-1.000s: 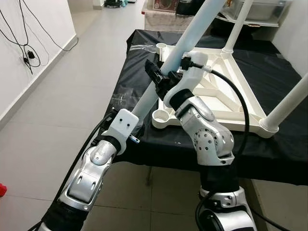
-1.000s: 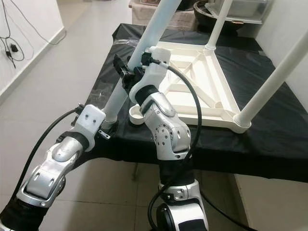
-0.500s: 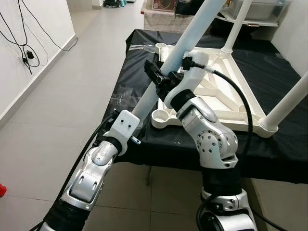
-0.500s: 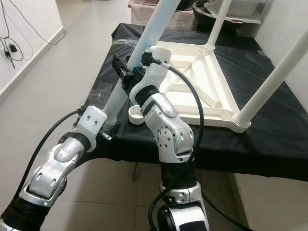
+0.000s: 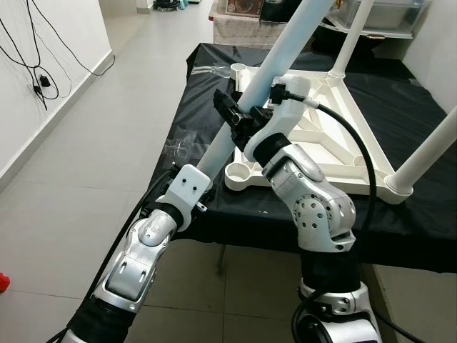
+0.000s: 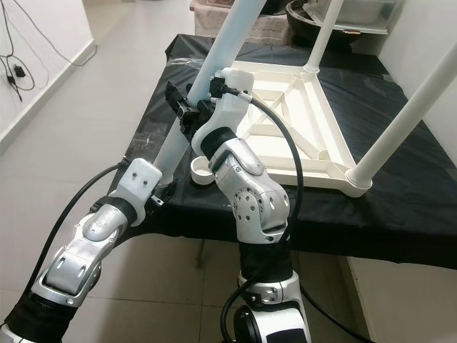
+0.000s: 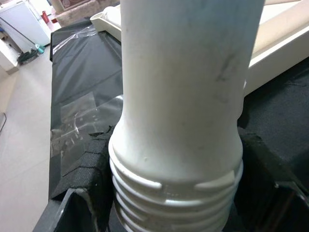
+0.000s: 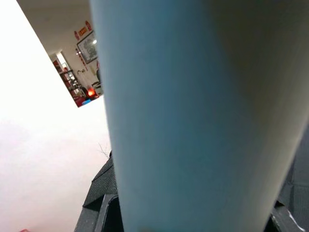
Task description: Building children table
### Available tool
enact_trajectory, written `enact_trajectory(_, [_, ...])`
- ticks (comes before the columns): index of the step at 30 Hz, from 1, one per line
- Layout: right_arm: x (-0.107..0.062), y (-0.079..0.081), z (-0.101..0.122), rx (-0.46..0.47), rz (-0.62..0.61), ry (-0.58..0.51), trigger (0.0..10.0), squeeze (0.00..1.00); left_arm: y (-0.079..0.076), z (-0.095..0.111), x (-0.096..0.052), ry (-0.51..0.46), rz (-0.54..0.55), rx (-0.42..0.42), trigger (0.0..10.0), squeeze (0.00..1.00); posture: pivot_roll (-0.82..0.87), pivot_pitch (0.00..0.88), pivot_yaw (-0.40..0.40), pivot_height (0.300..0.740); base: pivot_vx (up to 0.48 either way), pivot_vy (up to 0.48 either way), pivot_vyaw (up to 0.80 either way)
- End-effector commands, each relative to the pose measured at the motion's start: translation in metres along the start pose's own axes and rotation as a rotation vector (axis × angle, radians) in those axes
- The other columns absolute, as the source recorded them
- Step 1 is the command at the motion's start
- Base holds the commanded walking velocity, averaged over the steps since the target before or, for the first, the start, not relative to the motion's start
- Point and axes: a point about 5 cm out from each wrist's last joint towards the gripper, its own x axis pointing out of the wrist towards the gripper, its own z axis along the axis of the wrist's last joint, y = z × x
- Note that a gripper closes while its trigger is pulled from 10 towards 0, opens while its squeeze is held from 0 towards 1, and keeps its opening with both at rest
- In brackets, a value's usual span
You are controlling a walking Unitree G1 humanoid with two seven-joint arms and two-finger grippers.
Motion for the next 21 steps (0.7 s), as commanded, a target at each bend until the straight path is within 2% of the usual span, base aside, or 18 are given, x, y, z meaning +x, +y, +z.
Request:
enact_trajectory(1, [-0.003, 0.007, -0.003, 0.016, 0.035, 0.008, 10.0, 0.0, -0.003, -0.008, -0.001, 0.027, -0.012, -0.002, 0.0, 0.0, 0.05, 0.15, -0.059, 0.74, 0.0, 0.0, 0.0])
enact_trajectory(3, [-0.004, 0.008, -0.004, 0.003, 0.037, 0.017, 10.0, 0.0, -0.003, -0.009, -0.002, 0.031, -0.011, 0.001, 0.0, 0.0, 0.04, 0.138, -0.056, 0.74, 0.0, 0.0, 0.0])
enact_trajectory(4, [-0.005, 0.008, -0.006, -0.007, 0.039, 0.02, 10.0, 0.0, -0.005, -0.01, -0.003, 0.033, -0.013, -0.002, 10.0, 0.0, 0.04, 0.125, -0.055, 0.74, 0.0, 0.0, 0.0])
enact_trajectory(5, [-0.005, 0.008, -0.007, -0.013, 0.04, 0.021, 10.0, 0.0, -0.006, -0.01, -0.003, 0.035, -0.014, -0.005, 10.0, 0.0, 0.04, 0.125, -0.055, 0.74, 0.0, 0.0, 0.0])
enact_trajectory(6, [-0.006, 0.006, -0.007, -0.029, 0.04, 0.018, 10.0, 0.65, -0.008, -0.01, -0.004, 0.031, -0.021, -0.008, 10.0, 0.0, 0.04, 0.117, -0.054, 0.74, 0.0, 0.0, 0.0])
enact_trajectory(8, [-0.007, 0.006, -0.008, -0.04, 0.039, 0.016, 10.0, 0.65, -0.009, -0.01, -0.005, 0.028, -0.027, -0.009, 10.0, 0.0, 0.04, 0.113, -0.054, 0.74, 0.0, 0.0, 0.0])
enact_trajectory(9, [-0.008, 0.004, -0.009, -0.05, 0.039, 0.02, 10.0, 1.0, -0.012, -0.009, -0.008, 0.017, -0.047, -0.025, 10.0, 0.0, 0.04, 0.103, -0.053, 0.74, 0.0, 0.0, 0.0])
enact_trajectory(13, [-0.01, 0.001, -0.011, -0.063, 0.045, 0.027, 10.0, 0.98, -0.014, -0.009, -0.012, 0.003, -0.076, -0.046, 10.0, 0.0, 0.04, 0.093, -0.053, 0.74, 0.0, 0.0, 0.0])
enact_trajectory(14, [-0.01, -0.001, -0.011, -0.069, 0.053, 0.029, 10.0, 0.0, -0.014, -0.009, -0.014, -0.003, -0.093, -0.063, 10.0, 0.0, 0.04, 0.093, -0.053, 0.74, 0.0, 0.0, 0.0])
enact_trajectory(15, [-0.01, -0.001, -0.011, -0.069, 0.053, 0.029, 10.0, 0.0, -0.014, -0.009, -0.014, -0.003, -0.093, -0.063, 10.0, 0.0, 0.04, 0.093, -0.053, 0.74, 0.0, 0.0, 0.0])
enact_trajectory(18, [-0.016, -0.006, -0.017, -0.078, 0.154, 0.061, 10.0, 0.0, -0.014, -0.009, -0.025, -0.022, -0.15, -0.103, 10.0, 0.0, 0.05, 0.08, -0.05, 0.74, 0.0, 0.0, 0.0])
enact_trajectory(21, [-0.021, -0.009, -0.022, -0.082, 0.214, 0.098, 10.0, 0.0, -0.021, -0.009, -0.033, -0.026, -0.224, -0.152, 10.0, 0.0, 0.05, 0.078, -0.049, 0.74, 0.0, 0.0, 0.0])
